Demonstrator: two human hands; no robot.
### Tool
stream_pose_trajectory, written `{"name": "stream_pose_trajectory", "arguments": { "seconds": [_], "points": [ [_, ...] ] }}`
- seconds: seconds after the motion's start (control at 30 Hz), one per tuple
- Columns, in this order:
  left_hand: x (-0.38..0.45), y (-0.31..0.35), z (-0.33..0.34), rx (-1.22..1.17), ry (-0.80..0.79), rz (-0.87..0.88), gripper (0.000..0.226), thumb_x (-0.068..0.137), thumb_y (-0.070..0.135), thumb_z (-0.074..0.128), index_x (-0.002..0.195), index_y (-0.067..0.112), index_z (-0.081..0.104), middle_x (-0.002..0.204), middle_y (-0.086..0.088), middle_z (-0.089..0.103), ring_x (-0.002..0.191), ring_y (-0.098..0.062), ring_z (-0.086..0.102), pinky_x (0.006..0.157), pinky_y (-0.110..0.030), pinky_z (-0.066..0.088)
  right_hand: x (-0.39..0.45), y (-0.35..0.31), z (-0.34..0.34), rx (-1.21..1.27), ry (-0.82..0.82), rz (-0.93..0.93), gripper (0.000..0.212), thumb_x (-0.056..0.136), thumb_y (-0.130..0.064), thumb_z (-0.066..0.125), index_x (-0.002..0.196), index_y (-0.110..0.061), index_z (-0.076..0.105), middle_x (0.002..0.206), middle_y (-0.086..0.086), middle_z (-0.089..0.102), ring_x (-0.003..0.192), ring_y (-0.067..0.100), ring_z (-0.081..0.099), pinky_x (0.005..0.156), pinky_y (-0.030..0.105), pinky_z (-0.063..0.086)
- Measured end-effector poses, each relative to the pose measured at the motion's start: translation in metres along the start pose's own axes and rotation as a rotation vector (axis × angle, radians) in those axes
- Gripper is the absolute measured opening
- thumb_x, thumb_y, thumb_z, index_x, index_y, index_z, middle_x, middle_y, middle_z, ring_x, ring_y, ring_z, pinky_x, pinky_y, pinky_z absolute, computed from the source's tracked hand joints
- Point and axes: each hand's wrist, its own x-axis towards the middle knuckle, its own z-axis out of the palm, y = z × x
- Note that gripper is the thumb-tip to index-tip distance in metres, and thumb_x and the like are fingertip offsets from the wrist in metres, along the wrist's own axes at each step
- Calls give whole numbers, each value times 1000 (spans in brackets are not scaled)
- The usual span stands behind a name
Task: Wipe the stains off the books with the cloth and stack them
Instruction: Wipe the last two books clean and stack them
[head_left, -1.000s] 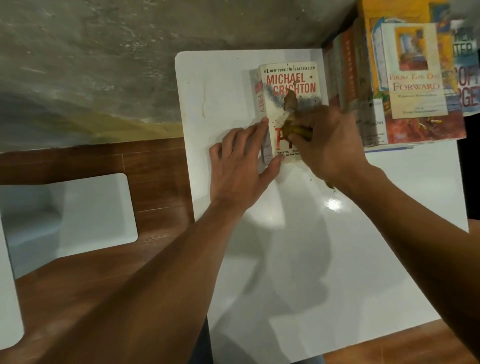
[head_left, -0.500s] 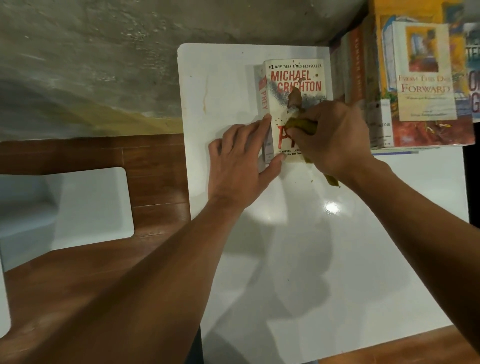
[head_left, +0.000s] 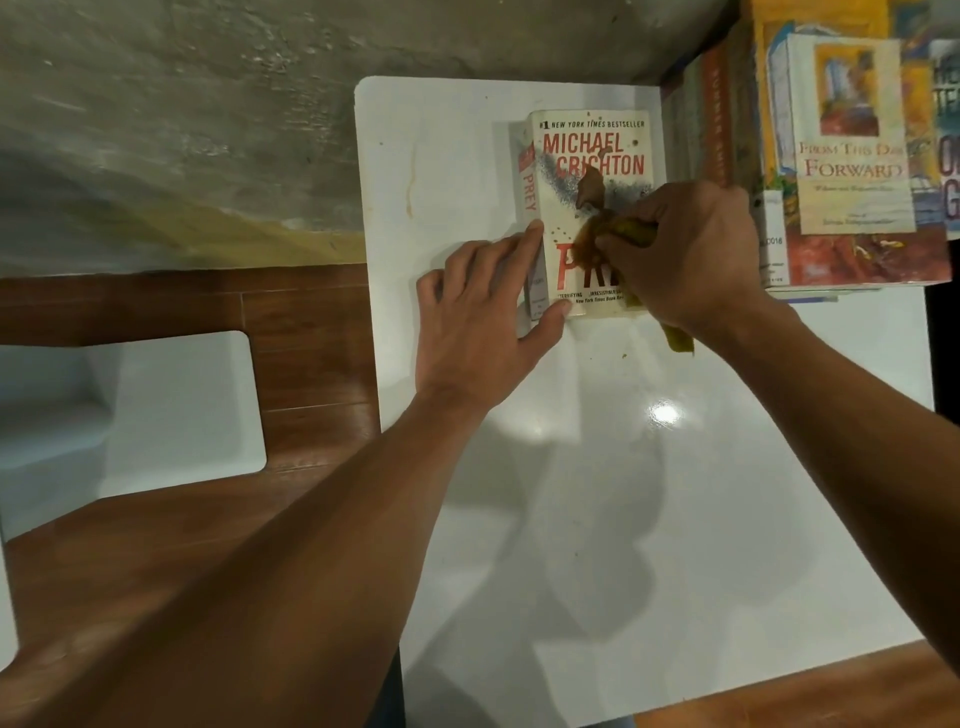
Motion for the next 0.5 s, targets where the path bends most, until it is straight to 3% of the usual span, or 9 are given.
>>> {"name": "stream_pose_trajectory", "arguments": {
  "seconds": [0.23, 0.5],
  "points": [
    [0, 0, -1, 13, -5, 2, 70, 95, 64, 42, 151, 23, 41, 142, 4, 52, 130, -20, 41, 101, -39, 34, 4, 1, -1, 5, 1, -9, 26, 93, -39, 67, 109, -20, 72, 108, 3, 72, 90, 22, 70, 71, 31, 59],
    [0, 0, -1, 18, 8, 2, 69, 94, 63, 45, 150, 23, 44, 141, 4, 53, 129, -20, 42, 100, -39, 35, 2, 0, 0, 42, 6, -3, 25, 92, -38, 67, 109, -20, 73, 112, 0, 72, 89, 18, 70, 66, 22, 52]
  ]
}}
